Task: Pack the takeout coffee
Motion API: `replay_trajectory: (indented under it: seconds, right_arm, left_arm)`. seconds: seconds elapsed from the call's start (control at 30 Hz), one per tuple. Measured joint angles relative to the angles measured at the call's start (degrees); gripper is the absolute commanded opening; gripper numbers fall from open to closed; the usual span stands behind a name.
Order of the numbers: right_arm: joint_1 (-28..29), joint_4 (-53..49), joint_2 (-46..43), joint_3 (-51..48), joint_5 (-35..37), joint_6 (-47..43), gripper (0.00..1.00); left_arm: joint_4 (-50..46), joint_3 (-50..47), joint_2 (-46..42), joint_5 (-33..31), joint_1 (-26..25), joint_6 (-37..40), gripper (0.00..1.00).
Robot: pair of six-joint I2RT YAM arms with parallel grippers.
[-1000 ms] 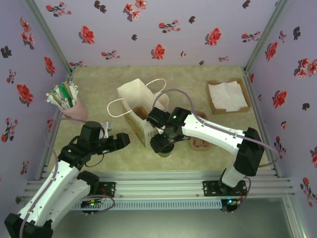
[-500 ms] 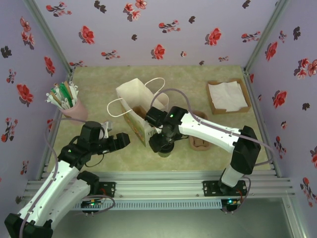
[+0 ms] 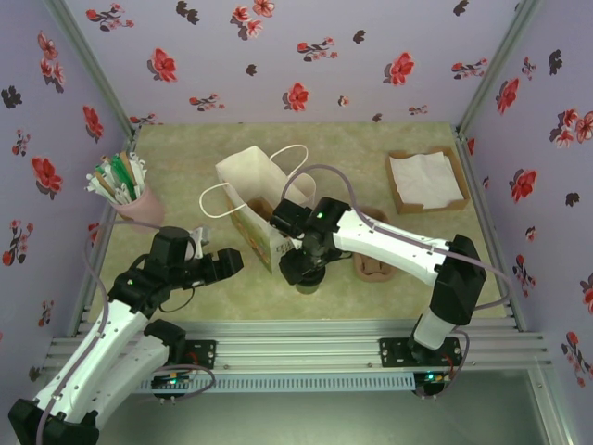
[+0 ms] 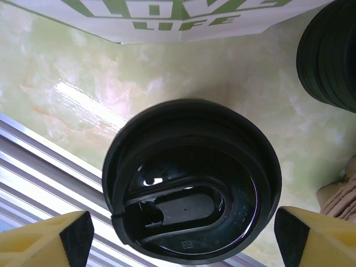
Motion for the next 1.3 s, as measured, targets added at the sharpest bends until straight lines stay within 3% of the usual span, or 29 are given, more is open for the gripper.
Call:
replay_trajectory:
  seconds: [1.3]
  right_arm:
    - [-0.02,-0.59,2.47,0.55,1.07,-0.07,0.84]
  left_arm:
    - [-0.07,0.00,-1.11,0.00,0.00,0.02,0.85]
